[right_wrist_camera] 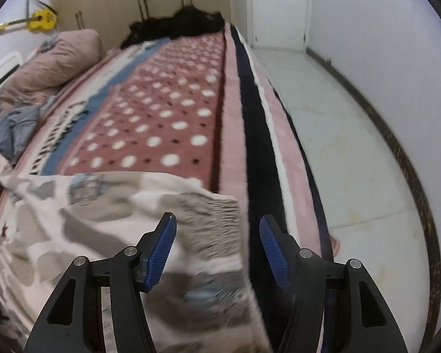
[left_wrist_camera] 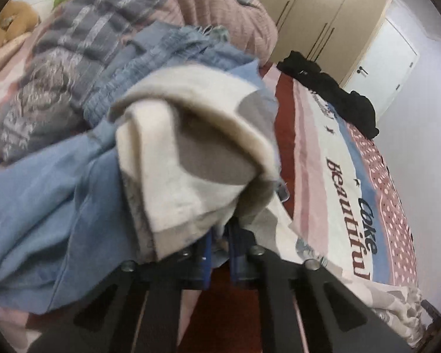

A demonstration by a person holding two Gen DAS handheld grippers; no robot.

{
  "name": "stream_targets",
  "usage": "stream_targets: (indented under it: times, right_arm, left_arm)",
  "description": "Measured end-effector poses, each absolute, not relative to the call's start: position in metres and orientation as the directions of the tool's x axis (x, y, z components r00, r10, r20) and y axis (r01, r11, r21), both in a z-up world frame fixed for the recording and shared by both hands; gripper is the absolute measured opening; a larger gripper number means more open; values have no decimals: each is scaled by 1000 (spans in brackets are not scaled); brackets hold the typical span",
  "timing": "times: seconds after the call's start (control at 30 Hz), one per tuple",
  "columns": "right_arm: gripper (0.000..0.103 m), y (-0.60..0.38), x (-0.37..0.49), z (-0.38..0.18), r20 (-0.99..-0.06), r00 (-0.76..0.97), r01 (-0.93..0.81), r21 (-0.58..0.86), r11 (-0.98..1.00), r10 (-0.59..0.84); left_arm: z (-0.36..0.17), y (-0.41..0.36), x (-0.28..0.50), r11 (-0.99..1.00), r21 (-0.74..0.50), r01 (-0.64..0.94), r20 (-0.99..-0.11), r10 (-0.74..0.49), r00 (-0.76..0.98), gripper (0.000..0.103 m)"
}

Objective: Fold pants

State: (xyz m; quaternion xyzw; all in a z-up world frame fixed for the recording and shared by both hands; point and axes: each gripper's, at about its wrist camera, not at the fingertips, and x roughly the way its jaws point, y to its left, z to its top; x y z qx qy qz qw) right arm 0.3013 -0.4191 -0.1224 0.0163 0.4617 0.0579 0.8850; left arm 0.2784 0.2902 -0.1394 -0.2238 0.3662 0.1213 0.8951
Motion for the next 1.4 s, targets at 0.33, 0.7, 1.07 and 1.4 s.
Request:
stream_targets:
  times: [0.33,0.7,1.07,1.4]
  right_arm:
    - [16,-422,324,-139,-833,521,-104,156,982,188]
    - [16,-420,322,-124,-789,605,-25,110,994,103]
    - [16,-417,327,-131,-815,573,-28,89,996,89]
    - [16,-416,327,-131,-818,567,-28,98,995,97]
  left_arm:
    - [-64,279,211,906,-163,-390,-650,199,734,2]
    - [-109,314,160,895,-30,-445,-821,231,522,5]
    - [-62,325,159,877,-99,-471,-742,250,622,66]
    - [-122,339,214,814,-280,-510,-817,76,571,55]
